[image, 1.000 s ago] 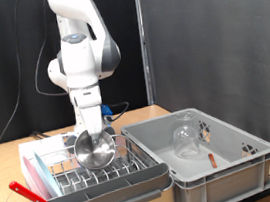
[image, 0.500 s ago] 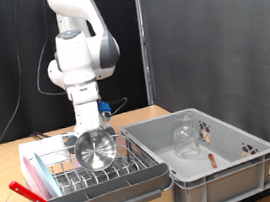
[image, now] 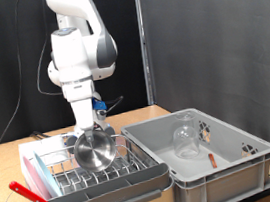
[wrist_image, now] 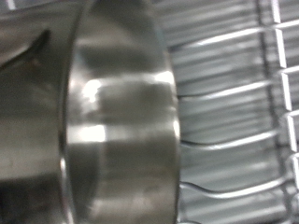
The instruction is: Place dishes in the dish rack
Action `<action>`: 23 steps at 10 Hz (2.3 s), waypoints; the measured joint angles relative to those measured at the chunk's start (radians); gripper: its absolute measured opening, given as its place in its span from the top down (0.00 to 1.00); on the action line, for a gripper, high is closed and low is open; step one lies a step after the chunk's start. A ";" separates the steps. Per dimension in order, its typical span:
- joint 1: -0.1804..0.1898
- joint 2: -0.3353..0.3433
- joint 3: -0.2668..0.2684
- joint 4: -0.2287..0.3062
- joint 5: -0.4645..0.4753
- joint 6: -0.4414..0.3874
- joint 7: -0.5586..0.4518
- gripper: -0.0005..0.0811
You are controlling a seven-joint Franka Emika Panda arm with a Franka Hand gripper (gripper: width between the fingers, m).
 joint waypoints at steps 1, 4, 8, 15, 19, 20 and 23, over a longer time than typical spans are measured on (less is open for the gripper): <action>-0.005 0.014 -0.002 0.019 0.001 0.007 0.014 0.00; -0.020 0.081 -0.008 0.094 0.001 0.011 0.029 0.00; -0.024 0.179 -0.020 0.192 0.001 0.006 0.028 0.00; -0.023 0.362 -0.020 0.277 0.032 0.039 0.023 0.00; -0.023 0.375 -0.020 0.282 0.130 0.048 -0.076 0.00; -0.023 0.361 -0.020 0.282 0.167 0.034 -0.121 0.00; -0.024 0.268 -0.026 0.275 0.220 -0.078 -0.196 0.00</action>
